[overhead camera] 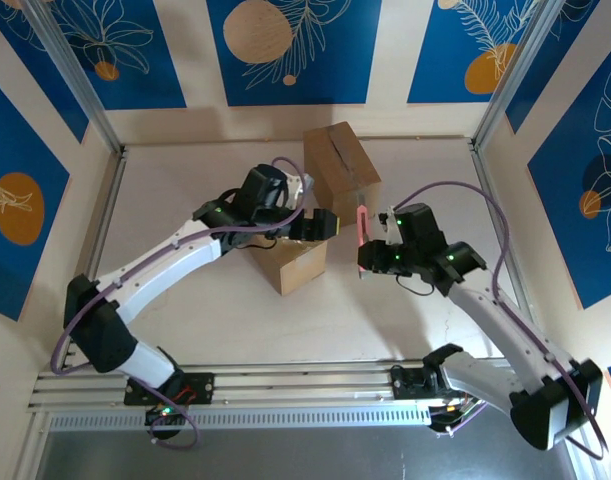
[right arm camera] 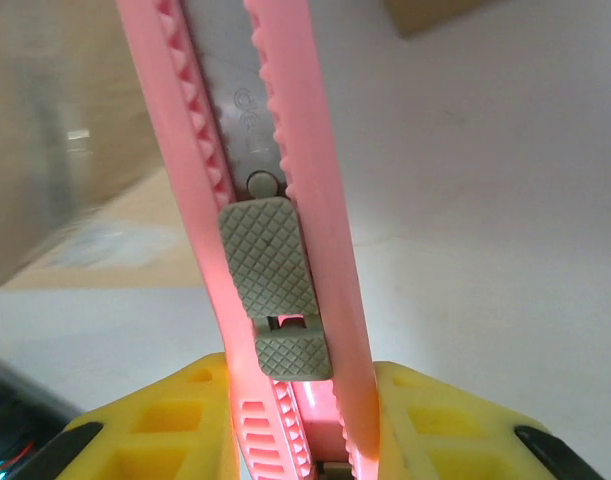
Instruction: Unpack the express box
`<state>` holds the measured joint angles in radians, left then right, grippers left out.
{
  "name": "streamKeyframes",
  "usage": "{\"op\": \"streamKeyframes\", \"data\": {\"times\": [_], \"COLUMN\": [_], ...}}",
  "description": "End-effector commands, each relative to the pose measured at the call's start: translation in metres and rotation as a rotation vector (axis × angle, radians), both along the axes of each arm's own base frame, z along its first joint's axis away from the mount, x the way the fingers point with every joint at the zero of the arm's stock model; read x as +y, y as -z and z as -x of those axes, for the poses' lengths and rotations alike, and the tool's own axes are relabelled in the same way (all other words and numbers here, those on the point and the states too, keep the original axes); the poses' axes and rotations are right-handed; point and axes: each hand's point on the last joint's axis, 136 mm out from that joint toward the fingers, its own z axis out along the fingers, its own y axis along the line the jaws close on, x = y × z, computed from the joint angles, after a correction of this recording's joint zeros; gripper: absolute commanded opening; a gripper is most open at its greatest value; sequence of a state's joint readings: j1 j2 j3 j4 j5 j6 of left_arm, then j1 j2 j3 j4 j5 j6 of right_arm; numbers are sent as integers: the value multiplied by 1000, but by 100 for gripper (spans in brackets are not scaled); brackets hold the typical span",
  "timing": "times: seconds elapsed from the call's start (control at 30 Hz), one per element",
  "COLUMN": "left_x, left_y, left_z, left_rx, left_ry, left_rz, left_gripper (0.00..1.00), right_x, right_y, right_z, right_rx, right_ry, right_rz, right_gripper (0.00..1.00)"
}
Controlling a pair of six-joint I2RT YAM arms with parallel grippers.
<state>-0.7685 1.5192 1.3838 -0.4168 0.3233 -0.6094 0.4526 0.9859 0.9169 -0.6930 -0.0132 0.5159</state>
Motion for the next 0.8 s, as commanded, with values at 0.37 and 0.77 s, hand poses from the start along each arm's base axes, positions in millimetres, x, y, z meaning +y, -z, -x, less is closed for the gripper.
{"op": "streamKeyframes", "data": {"times": [0.37,0.77], "left_x": [-54,-54], "left_y": [-35,-23], "left_z": [7,-1], "left_rx": [-54,-47], "left_ry": [116,87], "left_rz": [204,147], "left_gripper": [88,23], "right_x": [41,46], "right_y": [-46,-56], "right_z": [21,31], "right_rx": [-52,-91], "right_ry": [-248,-298], "right_rz": [-171,-193], "right_gripper": [27,26]}}
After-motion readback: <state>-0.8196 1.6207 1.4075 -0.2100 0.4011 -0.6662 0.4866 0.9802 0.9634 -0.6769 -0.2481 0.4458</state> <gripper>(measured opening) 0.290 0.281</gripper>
